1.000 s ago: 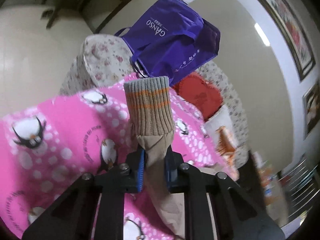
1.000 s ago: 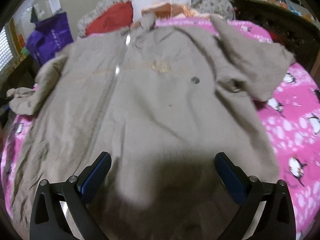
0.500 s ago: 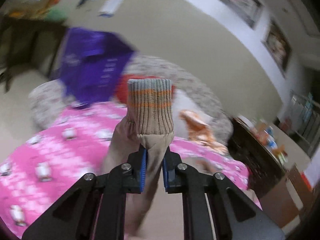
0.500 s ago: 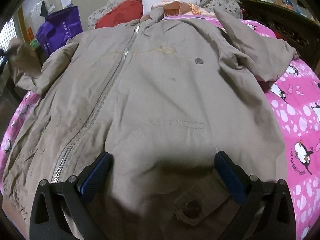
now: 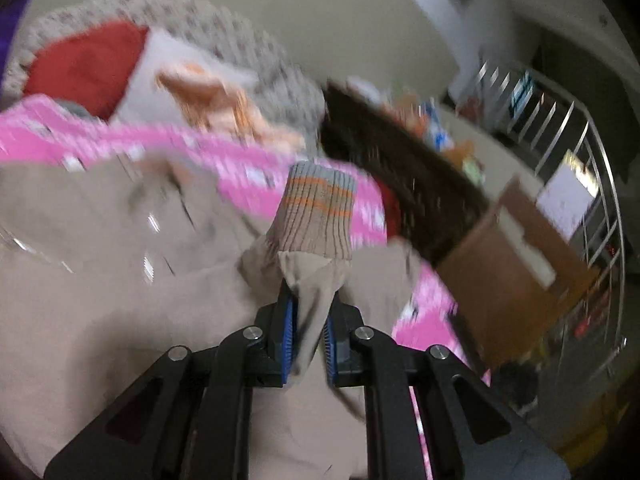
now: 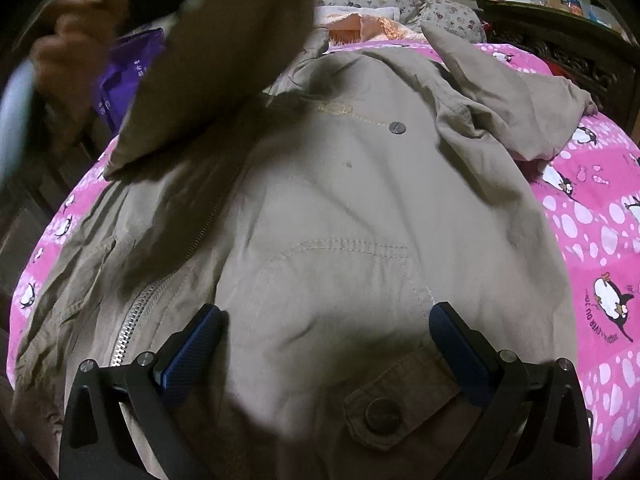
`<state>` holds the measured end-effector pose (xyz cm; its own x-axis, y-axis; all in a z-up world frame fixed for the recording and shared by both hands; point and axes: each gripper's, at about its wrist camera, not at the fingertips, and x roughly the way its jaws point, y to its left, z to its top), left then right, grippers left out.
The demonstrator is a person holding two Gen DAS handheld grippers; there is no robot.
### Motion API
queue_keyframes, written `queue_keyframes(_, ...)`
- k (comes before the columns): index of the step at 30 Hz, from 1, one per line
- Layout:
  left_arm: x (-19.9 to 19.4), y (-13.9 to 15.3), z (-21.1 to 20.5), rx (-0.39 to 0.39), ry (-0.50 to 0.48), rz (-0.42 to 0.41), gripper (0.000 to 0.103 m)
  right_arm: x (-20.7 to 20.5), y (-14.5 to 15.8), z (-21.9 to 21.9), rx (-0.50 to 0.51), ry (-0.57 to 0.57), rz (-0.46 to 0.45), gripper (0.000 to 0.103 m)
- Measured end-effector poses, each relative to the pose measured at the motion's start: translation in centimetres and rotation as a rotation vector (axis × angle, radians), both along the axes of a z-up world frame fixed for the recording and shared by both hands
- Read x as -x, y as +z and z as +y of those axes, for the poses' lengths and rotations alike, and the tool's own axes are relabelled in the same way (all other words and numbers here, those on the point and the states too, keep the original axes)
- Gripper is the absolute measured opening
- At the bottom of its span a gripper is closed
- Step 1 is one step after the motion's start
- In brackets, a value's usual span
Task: Fold large clothes
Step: 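Lay the held sleeve across the jacket body and open the left gripper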
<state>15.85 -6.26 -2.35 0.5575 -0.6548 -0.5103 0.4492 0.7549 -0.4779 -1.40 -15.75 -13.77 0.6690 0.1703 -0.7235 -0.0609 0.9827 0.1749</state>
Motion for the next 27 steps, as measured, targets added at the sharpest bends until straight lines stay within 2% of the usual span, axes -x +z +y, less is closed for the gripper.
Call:
queue_keyframes(1, 0.2, -1.3, -1.3, -0.042, -0.011, 0.029, 0.01, 0.0, 0.0, 0.1, 0.003, 0.0, 0.001, 0.103)
queue_keyframes(4, 0.4, -3.6, -1.9, -0.085, -0.023, 0.088, 0.011, 0.1, 0.0, 0.3, 0.007, 0.0, 0.001, 0.103)
queue_keyframes(6, 0.6, -4.5, -2.7, -0.117, -0.053, 0.141, 0.021, 0.2, 0.0, 0.2, 0.002, 0.001, 0.001, 0.103)
queue_keyframes(8, 1.5, -4.6, -2.6, -0.132, -0.07, 0.141, 0.024, 0.3, 0.0, 0.3, 0.004, 0.001, 0.003, 0.103)
queue_keyframes(9, 1.9, -4.3, -2.3, -0.137, -0.073, 0.129, 0.032, 0.3, 0.0, 0.3, 0.005, 0.0, 0.003, 0.103)
queue_keyframes(10, 1.5, -4.2, -1.9, -0.134, -0.072, 0.129, 0.039, 0.3, 0.0, 0.4, 0.007, 0.0, 0.004, 0.103)
queue_keyframes(11, 1.8, -3.8, -1.2, -0.115, -0.074, 0.129, 0.051, 0.3, 0.0, 0.4, 0.009, -0.001, 0.005, 0.103)
queue_keyframes(12, 2.1, -3.3, -0.4, -0.09, -0.085, 0.124, 0.056, 0.2, 0.0, 0.5, 0.011, -0.001, 0.005, 0.103)
queue_keyframes(16, 2.8, -2.7, 3.2, -0.054, -0.088, 0.109, 0.057, 0.0, 0.0, 0.4, 0.019, -0.002, 0.01, 0.103)
queue_keyframes(19, 2.9, -2.6, 7.0, -0.059, -0.005, 0.085, 0.057, 0.0, 0.0, 0.7, 0.027, -0.003, 0.012, 0.103)
queue_keyframes(22, 2.6, -3.3, 13.5, -0.093, 0.193, 0.084, 0.057, -0.1, -0.1, 0.7, 0.029, -0.005, 0.03, 0.103)
queue_keyframes(27, 2.2, -4.6, 21.0, -0.092, 0.403, 0.119, 0.058, -1.2, 0.7, 1.0, 0.047, -0.001, 0.104, 0.102)
